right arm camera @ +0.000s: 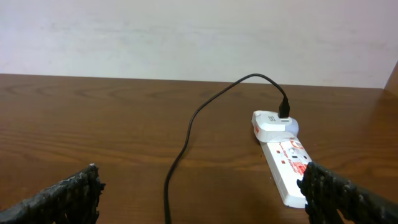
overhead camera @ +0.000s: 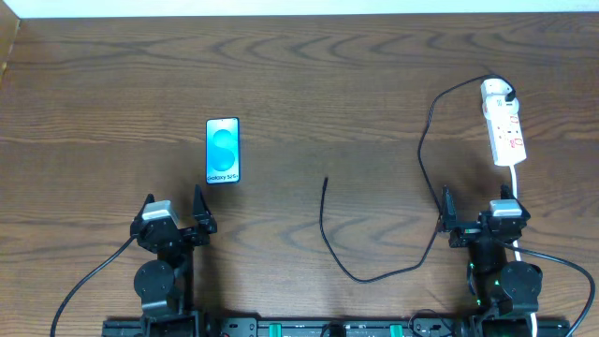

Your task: Plug charger to phone and switch on socket

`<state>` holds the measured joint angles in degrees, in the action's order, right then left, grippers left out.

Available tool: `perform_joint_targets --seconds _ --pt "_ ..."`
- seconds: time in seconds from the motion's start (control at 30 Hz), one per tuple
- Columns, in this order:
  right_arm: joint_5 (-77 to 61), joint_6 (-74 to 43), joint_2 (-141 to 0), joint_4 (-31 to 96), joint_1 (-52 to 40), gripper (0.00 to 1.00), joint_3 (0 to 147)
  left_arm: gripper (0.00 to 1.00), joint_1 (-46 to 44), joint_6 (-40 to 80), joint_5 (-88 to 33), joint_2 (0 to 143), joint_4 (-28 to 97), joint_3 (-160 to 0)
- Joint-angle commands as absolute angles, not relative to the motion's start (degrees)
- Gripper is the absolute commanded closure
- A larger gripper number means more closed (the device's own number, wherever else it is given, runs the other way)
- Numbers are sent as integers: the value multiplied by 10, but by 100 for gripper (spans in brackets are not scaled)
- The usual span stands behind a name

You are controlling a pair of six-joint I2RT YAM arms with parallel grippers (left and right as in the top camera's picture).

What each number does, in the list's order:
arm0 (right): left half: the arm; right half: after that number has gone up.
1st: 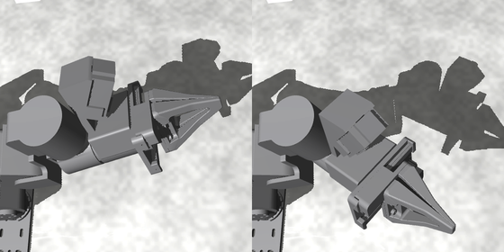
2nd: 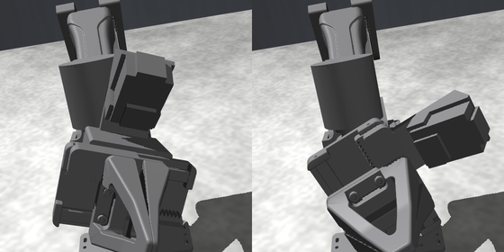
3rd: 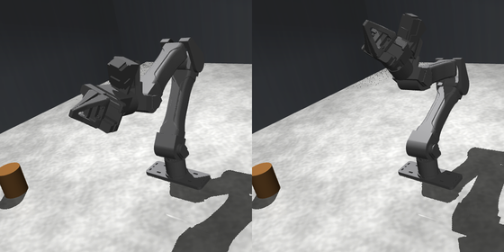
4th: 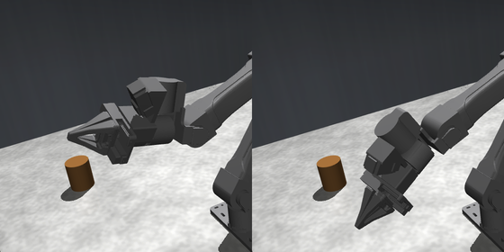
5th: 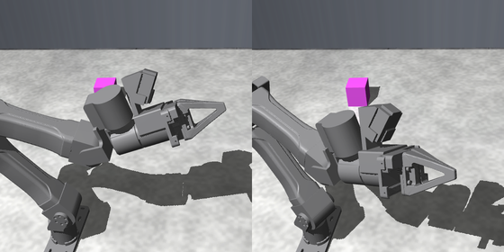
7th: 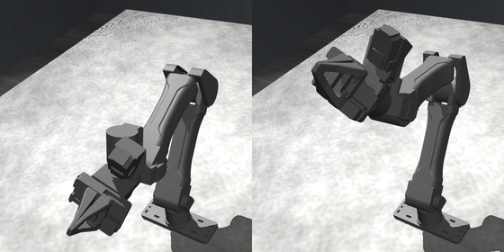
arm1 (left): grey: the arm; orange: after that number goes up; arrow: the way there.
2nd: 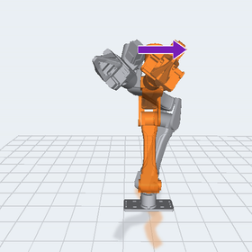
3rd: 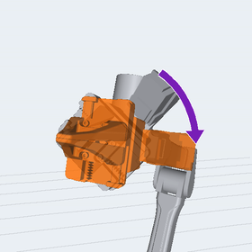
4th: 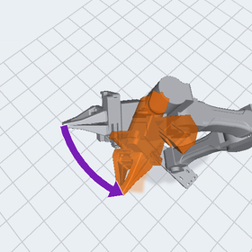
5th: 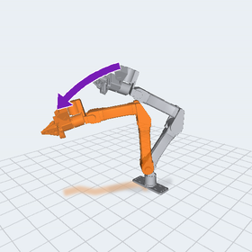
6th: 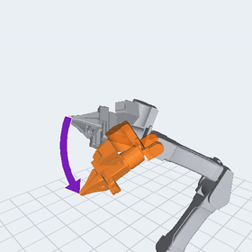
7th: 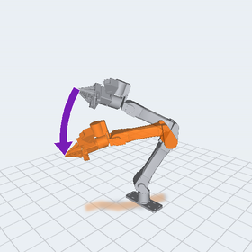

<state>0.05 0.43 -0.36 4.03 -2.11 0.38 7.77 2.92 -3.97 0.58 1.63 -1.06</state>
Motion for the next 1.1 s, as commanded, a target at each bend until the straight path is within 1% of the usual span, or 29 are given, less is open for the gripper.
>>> perform_joint_targets --seconds 0.0,0.93,1.07 --pt "7 -4 -5 43 -19 1 3 13 80 24 -49 3 38 -2" --pt "7 -4 -5 43 -19 1 3 13 80 22 -56 3 39 -6" --pt "7 -4 -5 43 -19 1 3 13 80 12 -56 6 60 -26"
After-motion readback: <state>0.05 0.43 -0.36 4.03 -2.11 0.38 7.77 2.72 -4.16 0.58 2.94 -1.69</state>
